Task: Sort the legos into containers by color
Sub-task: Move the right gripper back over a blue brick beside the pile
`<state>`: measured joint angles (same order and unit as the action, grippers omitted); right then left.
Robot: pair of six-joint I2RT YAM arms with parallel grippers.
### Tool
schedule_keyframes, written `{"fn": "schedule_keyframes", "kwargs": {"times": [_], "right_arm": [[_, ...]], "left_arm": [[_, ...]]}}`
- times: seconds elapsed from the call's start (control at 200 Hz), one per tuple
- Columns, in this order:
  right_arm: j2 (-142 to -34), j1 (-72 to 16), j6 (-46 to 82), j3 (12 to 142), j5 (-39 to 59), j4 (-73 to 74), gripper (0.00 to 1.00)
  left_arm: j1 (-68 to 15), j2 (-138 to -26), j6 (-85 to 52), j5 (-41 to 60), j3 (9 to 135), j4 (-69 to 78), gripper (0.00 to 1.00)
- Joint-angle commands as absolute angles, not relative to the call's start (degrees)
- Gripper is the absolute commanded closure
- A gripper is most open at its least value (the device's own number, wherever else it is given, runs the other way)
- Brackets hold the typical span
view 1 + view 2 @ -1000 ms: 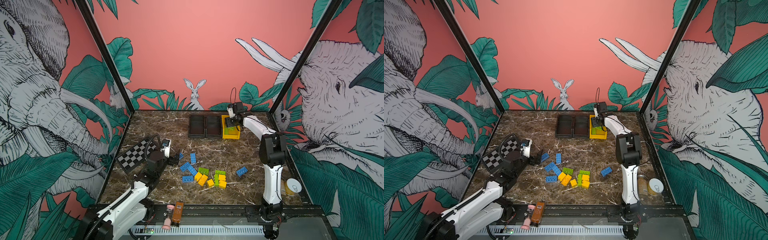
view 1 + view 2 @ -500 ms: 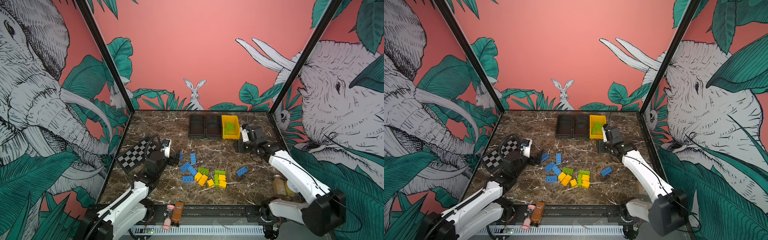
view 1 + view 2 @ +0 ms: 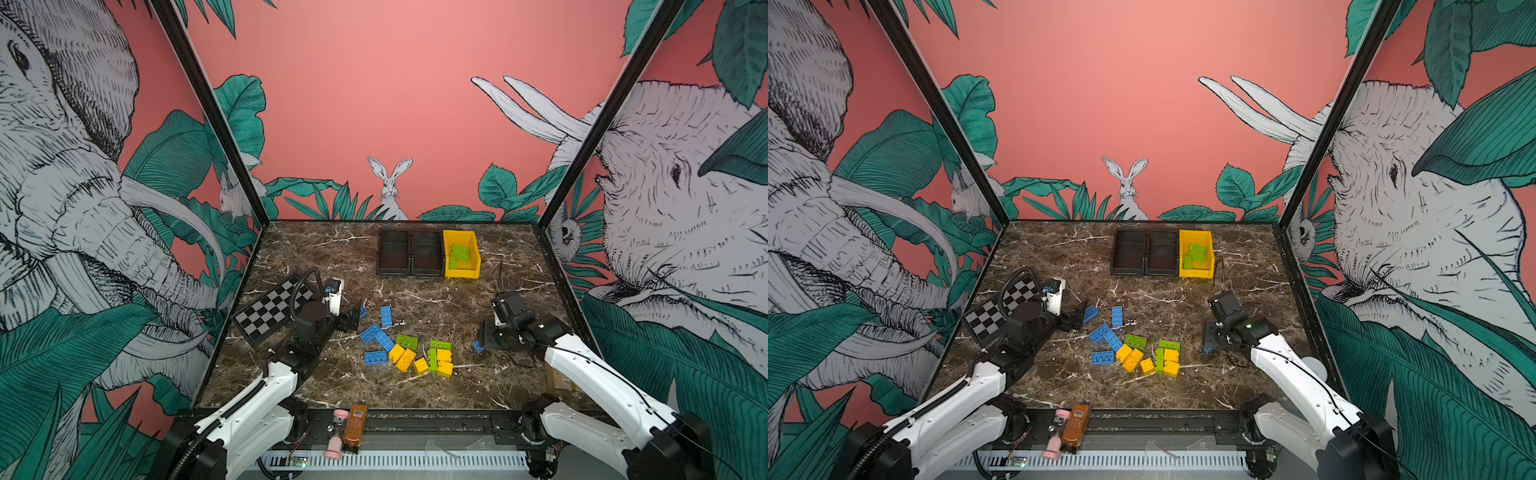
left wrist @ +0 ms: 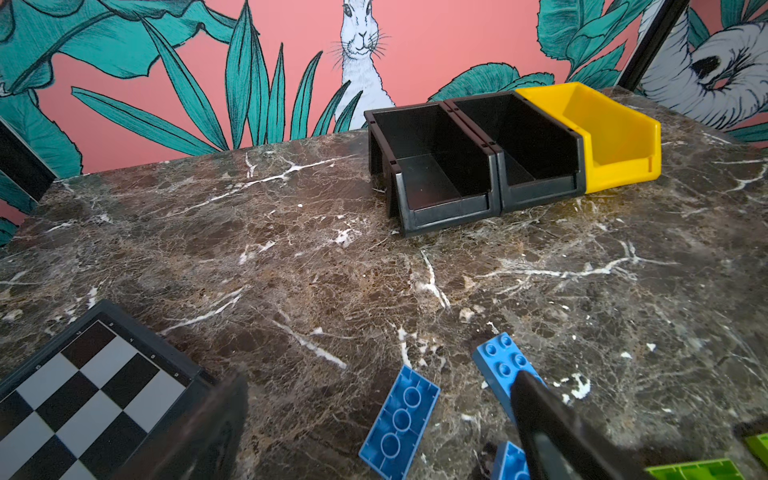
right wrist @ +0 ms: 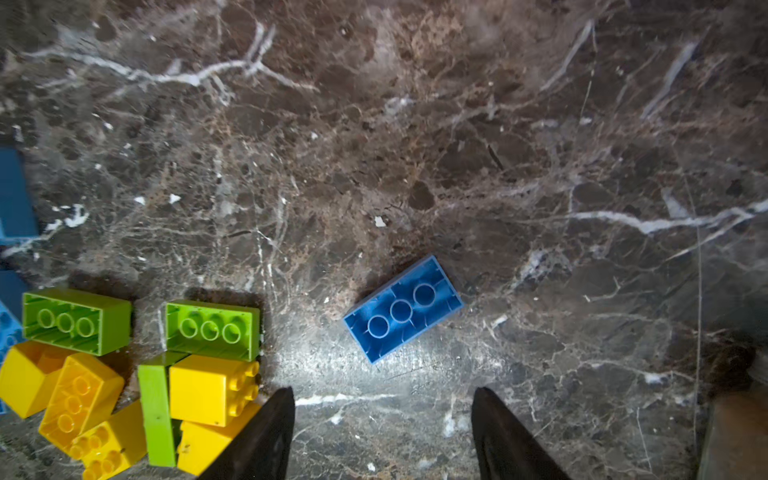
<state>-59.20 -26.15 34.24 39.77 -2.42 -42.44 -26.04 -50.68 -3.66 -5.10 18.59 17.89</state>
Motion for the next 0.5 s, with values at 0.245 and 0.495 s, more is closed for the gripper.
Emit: {"fn": "schedule_keyframes", "kwargs": {"times": [0.245, 0.495], "right_arm": [[-65.1, -26.5, 37.3, 35.1, -0.2, -34.1, 0.32], [-68.5, -26.5, 37.1, 33.9, 0.3, -29.9, 0.32]], "left_arm": [[-25.9, -49.9, -3.7, -5.2, 19.0, 17.7, 0.01], [-25.9, -50.3, -3.7, -5.4, 19.1, 17.7, 0.01]]}}
